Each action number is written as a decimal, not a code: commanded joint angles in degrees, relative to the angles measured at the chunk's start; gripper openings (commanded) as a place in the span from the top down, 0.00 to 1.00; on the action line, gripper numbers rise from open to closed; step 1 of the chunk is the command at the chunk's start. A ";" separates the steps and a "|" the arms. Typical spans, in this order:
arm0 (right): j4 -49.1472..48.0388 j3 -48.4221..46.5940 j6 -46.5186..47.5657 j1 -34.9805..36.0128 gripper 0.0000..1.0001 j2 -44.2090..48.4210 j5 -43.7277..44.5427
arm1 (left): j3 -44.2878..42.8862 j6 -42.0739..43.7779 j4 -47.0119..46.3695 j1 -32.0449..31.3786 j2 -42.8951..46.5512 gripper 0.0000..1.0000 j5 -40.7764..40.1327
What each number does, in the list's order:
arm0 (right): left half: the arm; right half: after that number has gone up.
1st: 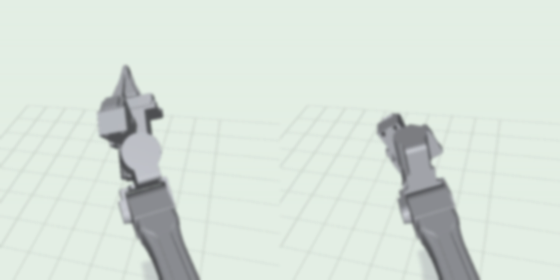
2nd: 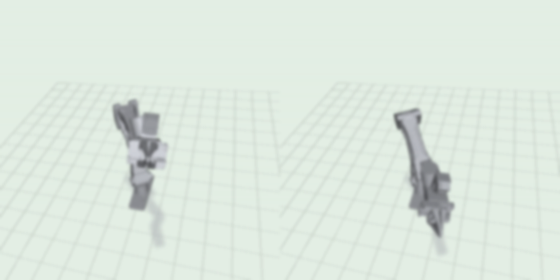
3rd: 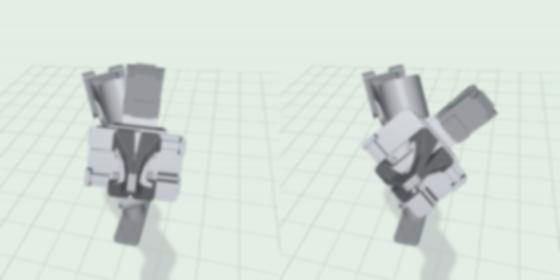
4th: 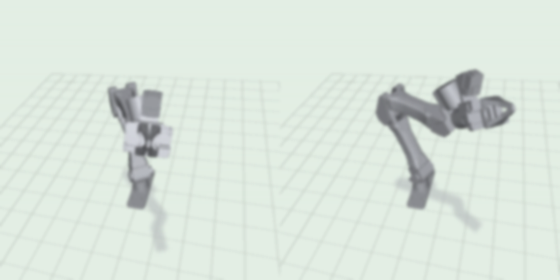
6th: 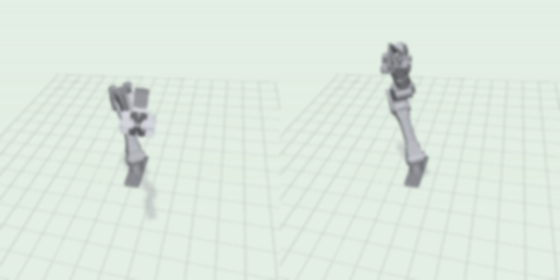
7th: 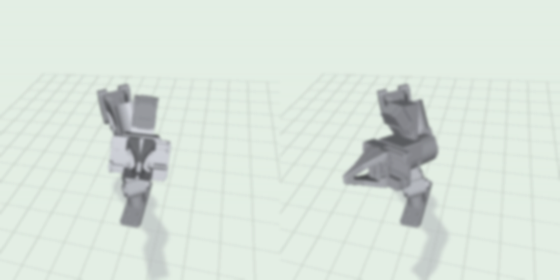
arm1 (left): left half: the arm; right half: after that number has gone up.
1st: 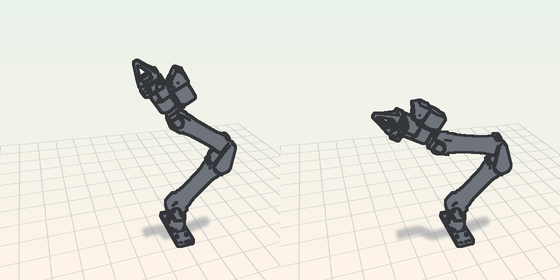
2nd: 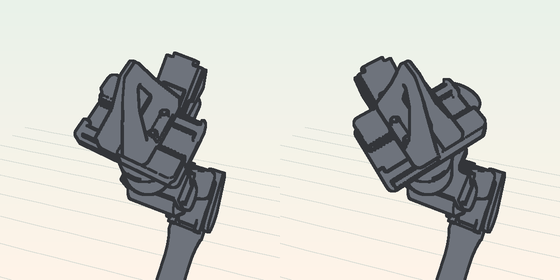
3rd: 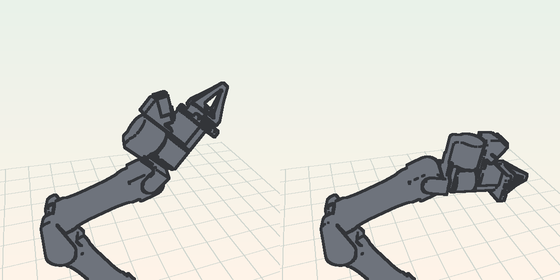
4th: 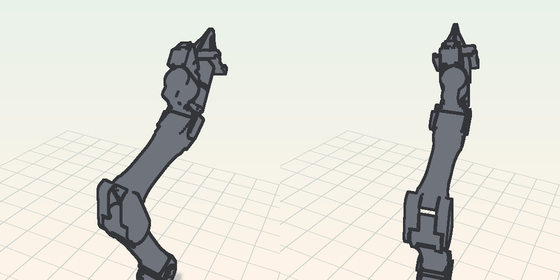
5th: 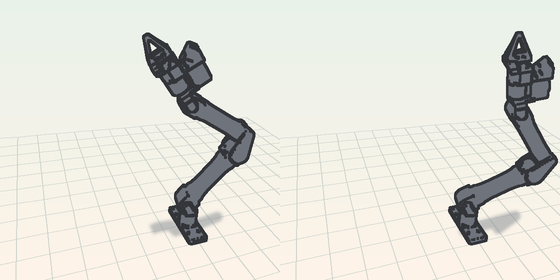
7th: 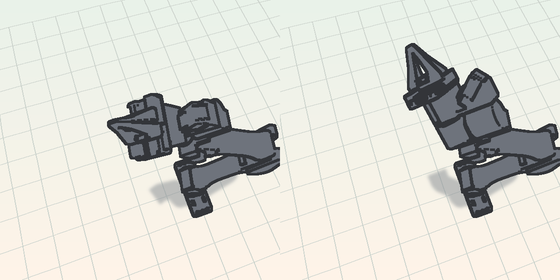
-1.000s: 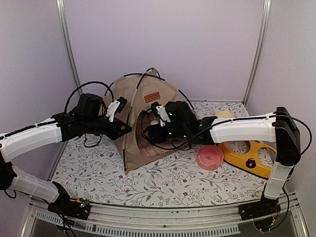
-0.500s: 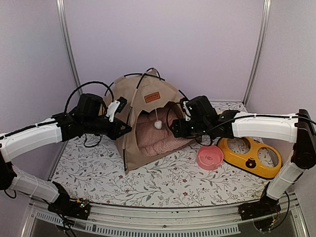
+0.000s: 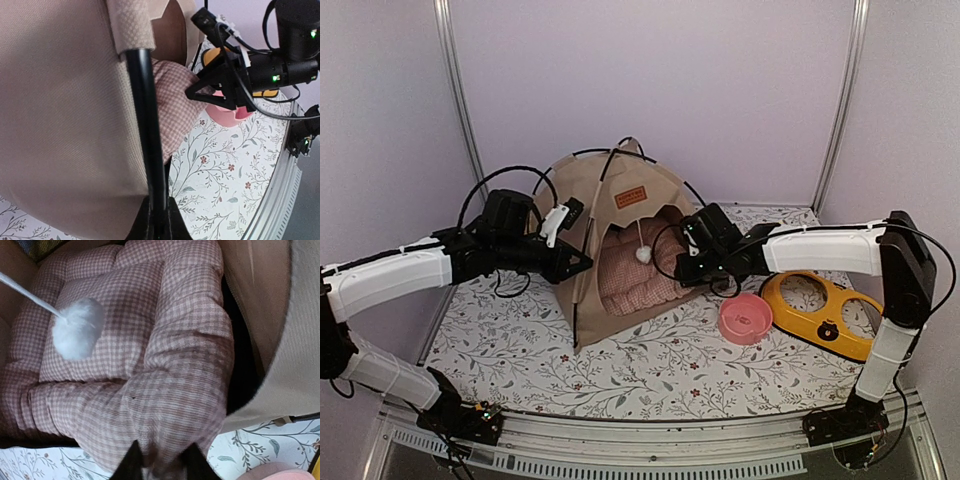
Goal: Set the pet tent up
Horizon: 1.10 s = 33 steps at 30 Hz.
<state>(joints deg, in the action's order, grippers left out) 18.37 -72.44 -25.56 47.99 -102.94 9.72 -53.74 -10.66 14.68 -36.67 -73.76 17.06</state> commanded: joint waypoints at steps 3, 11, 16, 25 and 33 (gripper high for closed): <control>-5.17 -8.28 2.11 2.28 0.93 -4.69 -1.40 | -1.25 3.36 1.72 -1.13 -3.10 1.00 11.28; -8.34 -15.27 5.35 0.46 1.00 -15.70 8.66 | -2.39 5.38 1.81 -3.04 -0.60 1.00 15.60; -7.95 -14.48 3.74 -3.81 1.00 -18.61 10.85 | -1.58 5.82 1.54 -1.76 4.23 1.00 15.95; -6.06 -13.13 5.25 -1.22 0.59 -14.02 13.33 | -0.91 2.66 3.06 3.33 3.58 1.00 9.69; -3.69 -13.61 7.19 2.85 0.34 -7.24 15.78 | -0.95 0.11 3.74 4.76 0.51 1.00 5.56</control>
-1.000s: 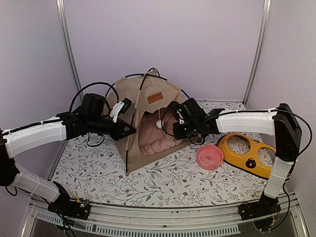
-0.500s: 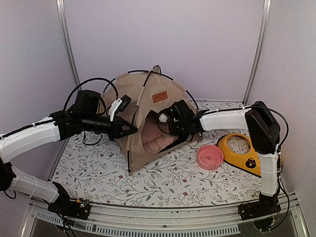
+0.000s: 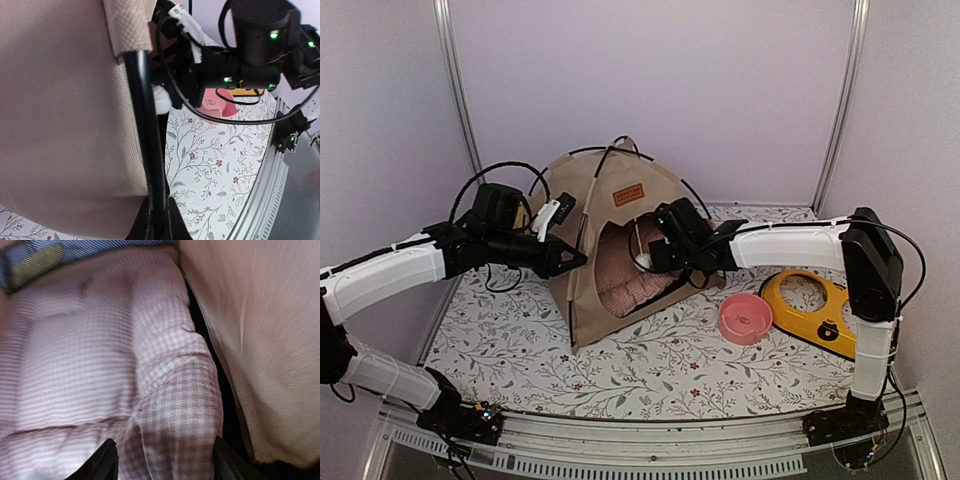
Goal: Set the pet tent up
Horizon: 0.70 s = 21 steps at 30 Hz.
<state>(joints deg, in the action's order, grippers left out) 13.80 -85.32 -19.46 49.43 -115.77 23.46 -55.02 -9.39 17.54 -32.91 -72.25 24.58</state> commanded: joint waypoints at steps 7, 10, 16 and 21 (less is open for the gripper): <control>4.84 -4.71 1.89 3.14 0.21 7.49 3.40 | 0.53 -1.73 0.91 1.43 -1.45 1.00 -3.48; 4.99 -5.17 2.38 3.79 0.20 8.35 3.16 | 0.61 -1.70 0.72 1.57 -1.04 1.00 -2.91; 4.96 -4.23 2.04 3.86 0.37 7.11 -1.48 | 0.58 -1.44 1.24 1.70 -0.06 1.00 -3.72; 5.30 -2.46 -0.04 3.81 0.52 2.65 -3.36 | -0.03 -1.04 1.65 1.84 0.70 1.00 -2.34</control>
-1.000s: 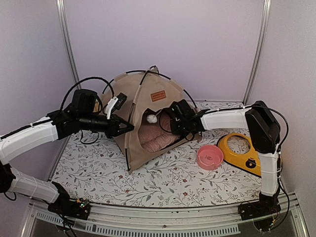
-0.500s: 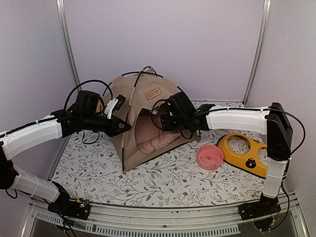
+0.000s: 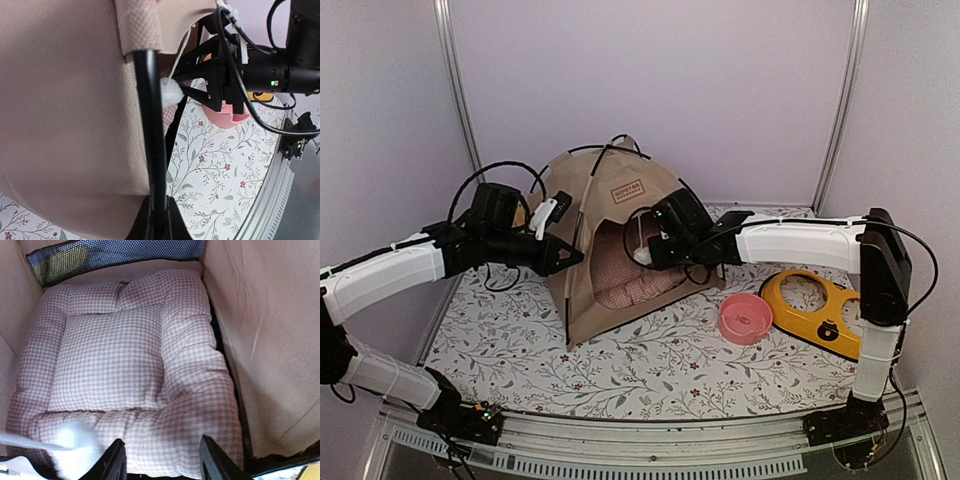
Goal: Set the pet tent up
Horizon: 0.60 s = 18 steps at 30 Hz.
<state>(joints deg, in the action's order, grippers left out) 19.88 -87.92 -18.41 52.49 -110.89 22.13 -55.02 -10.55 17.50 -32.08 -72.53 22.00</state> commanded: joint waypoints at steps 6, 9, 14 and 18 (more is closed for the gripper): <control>-1.16 -1.25 -2.69 -1.64 0.69 -10.60 -3.22 | -2.54 2.55 4.11 1.07 1.01 1.00 2.62; 0.42 -4.73 -3.23 -4.40 0.68 -15.76 -4.64 | -4.03 3.67 5.43 1.06 1.78 1.00 2.82; 4.31 -11.08 -2.99 -5.58 0.55 -20.46 -5.47 | -5.08 3.95 6.21 1.20 2.85 1.00 1.07; 2.69 -9.24 -2.47 -4.33 0.45 -16.91 -5.47 | -5.55 3.36 6.08 1.93 2.70 1.00 -3.08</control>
<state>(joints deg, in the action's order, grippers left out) 21.74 -97.97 -21.21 47.55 -129.38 17.21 -58.39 -7.92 22.37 -31.42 -70.81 22.20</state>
